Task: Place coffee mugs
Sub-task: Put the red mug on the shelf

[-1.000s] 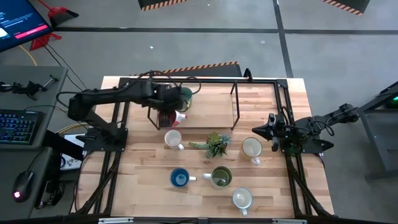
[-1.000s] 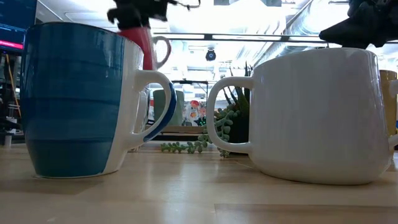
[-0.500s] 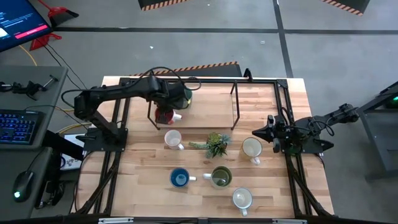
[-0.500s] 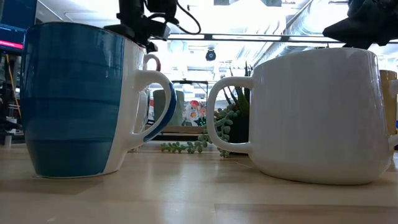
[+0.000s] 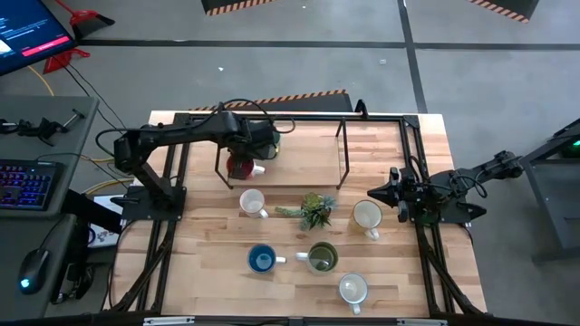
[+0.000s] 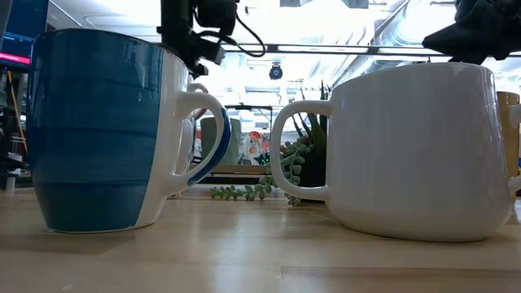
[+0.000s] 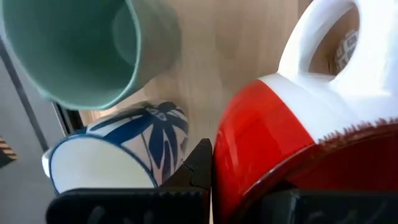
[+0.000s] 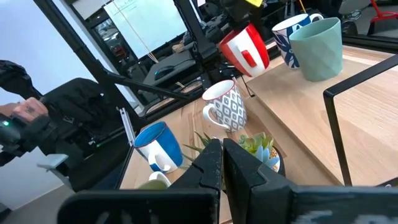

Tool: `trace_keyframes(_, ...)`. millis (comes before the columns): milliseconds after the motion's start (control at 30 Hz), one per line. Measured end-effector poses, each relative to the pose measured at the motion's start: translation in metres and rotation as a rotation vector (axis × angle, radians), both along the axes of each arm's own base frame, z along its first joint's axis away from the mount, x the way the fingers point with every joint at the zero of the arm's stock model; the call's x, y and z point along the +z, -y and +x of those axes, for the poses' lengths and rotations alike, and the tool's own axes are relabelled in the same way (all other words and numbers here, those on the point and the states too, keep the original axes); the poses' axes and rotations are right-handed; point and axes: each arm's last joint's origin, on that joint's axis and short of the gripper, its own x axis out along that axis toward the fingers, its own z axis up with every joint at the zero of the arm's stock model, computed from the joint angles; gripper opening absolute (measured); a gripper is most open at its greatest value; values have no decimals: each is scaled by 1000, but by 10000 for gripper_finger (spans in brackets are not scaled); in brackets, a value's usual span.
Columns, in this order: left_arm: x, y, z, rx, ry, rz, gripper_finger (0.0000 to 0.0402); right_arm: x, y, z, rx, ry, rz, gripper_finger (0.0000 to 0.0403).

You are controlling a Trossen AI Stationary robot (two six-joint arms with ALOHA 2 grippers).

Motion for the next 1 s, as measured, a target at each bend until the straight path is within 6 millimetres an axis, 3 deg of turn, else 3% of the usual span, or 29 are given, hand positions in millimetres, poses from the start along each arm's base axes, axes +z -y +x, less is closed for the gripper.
trace_keyframes(400, -18, -5, 8, -9, -84, -13, 6, 1, 0, 0, 0, 6, 2, 0)
trace_keyframes(800, -19, -13, 8, 59, -36, -43, 6, 1, 0, 0, 0, 12, 5, 0)
trace_keyframes(1000, -20, -13, 9, -25, -52, -69, 6, 1, 0, 0, 0, 15, 6, 0)
